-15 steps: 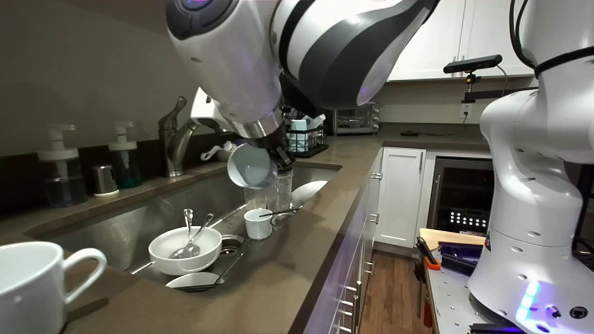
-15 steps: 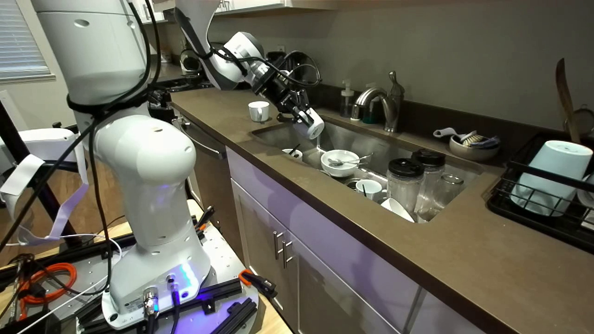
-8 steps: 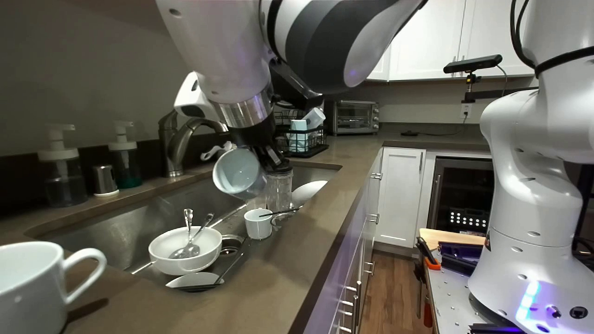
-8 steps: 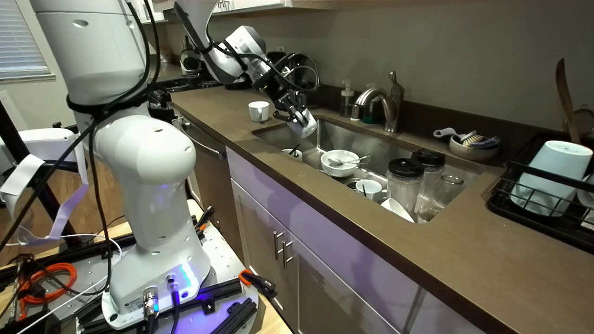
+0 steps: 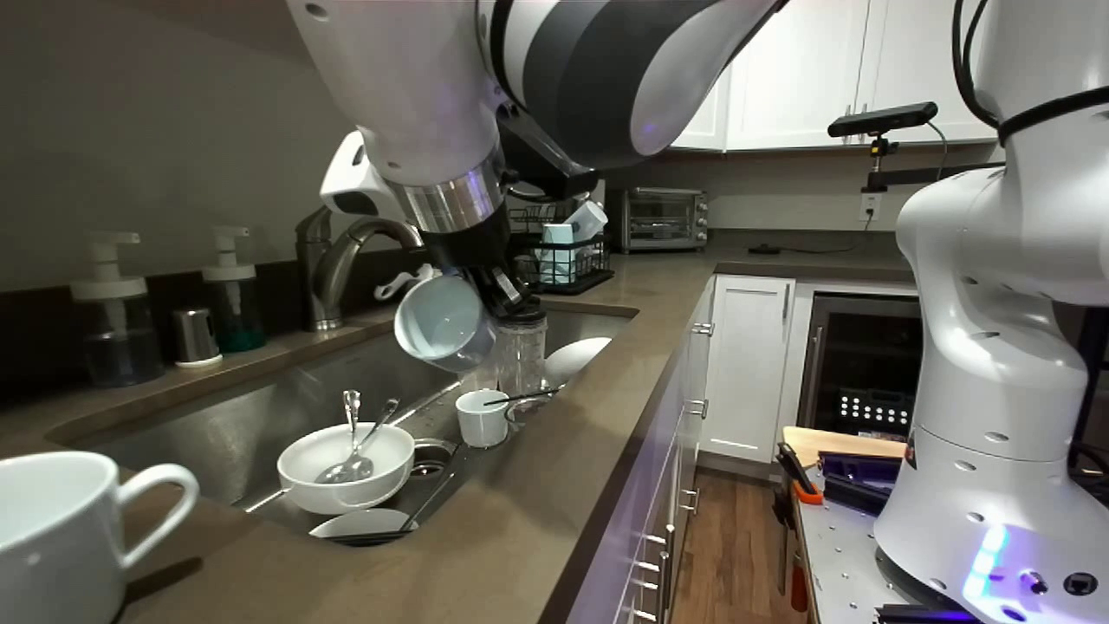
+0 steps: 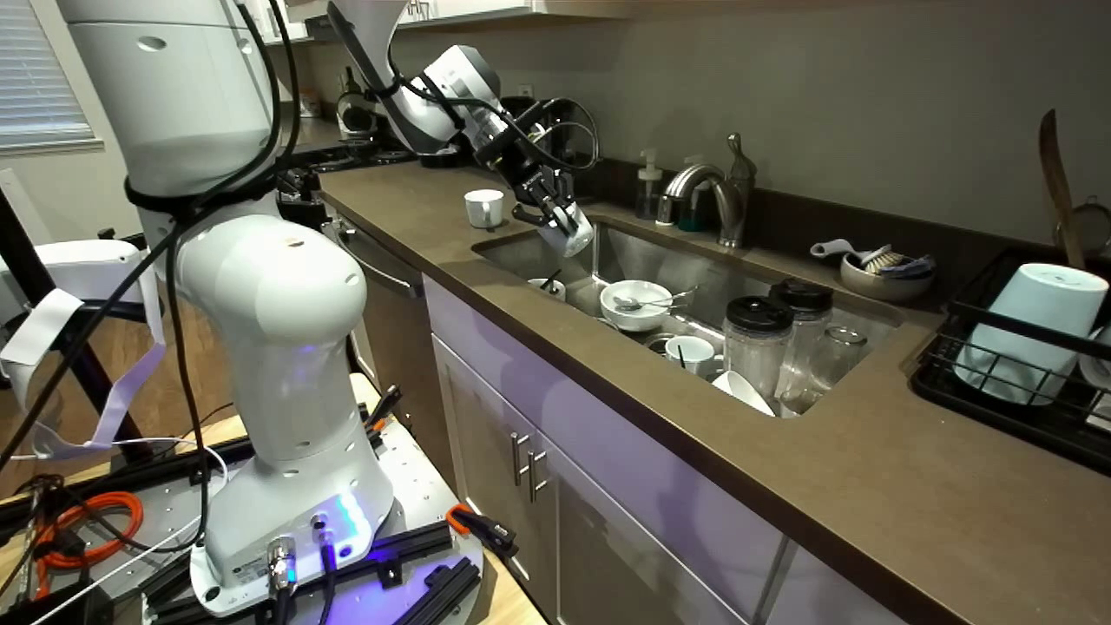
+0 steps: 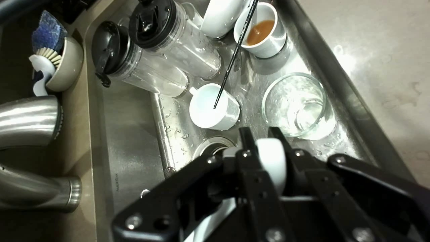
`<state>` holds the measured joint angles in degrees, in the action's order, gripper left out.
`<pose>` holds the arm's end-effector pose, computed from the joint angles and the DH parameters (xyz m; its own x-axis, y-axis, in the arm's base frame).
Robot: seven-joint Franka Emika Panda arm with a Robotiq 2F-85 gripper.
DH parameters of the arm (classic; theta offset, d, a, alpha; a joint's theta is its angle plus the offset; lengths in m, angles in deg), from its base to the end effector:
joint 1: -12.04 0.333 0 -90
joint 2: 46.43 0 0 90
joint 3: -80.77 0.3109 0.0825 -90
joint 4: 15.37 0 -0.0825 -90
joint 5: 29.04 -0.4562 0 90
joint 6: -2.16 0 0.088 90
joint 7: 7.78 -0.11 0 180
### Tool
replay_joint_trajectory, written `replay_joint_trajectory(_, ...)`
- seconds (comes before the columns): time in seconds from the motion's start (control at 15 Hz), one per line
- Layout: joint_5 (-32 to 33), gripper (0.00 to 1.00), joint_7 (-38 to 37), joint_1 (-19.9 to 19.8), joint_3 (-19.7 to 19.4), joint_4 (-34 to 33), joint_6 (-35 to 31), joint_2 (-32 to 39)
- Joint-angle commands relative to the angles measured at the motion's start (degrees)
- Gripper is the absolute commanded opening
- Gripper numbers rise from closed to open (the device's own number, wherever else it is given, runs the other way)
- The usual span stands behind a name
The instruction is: Pour the water in the white cup on the right into the sink then place it on the left
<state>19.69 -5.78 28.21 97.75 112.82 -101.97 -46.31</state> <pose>0.4917 0.2447 0.3120 0.5936 0.6346 -0.4949 0.7721 -0.2758 0.5725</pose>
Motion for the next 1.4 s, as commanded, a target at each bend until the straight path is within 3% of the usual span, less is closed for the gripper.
replay_joint_trajectory(0.0,0.0,0.15,0.0,0.2,-0.1,-0.1,0.1,0.1)
replay_joint_trajectory(0.53,0.0,0.15,0.0,0.2,-0.1,-0.1,0.1,0.1)
replay_joint_trajectory(0.6,-0.1,0.04,0.3,0.2,-0.1,-0.4,-0.4,0.3)
replay_joint_trajectory(1.33,-6.2,0.04,4.9,0.2,0.1,-3.6,-12.4,3.5)
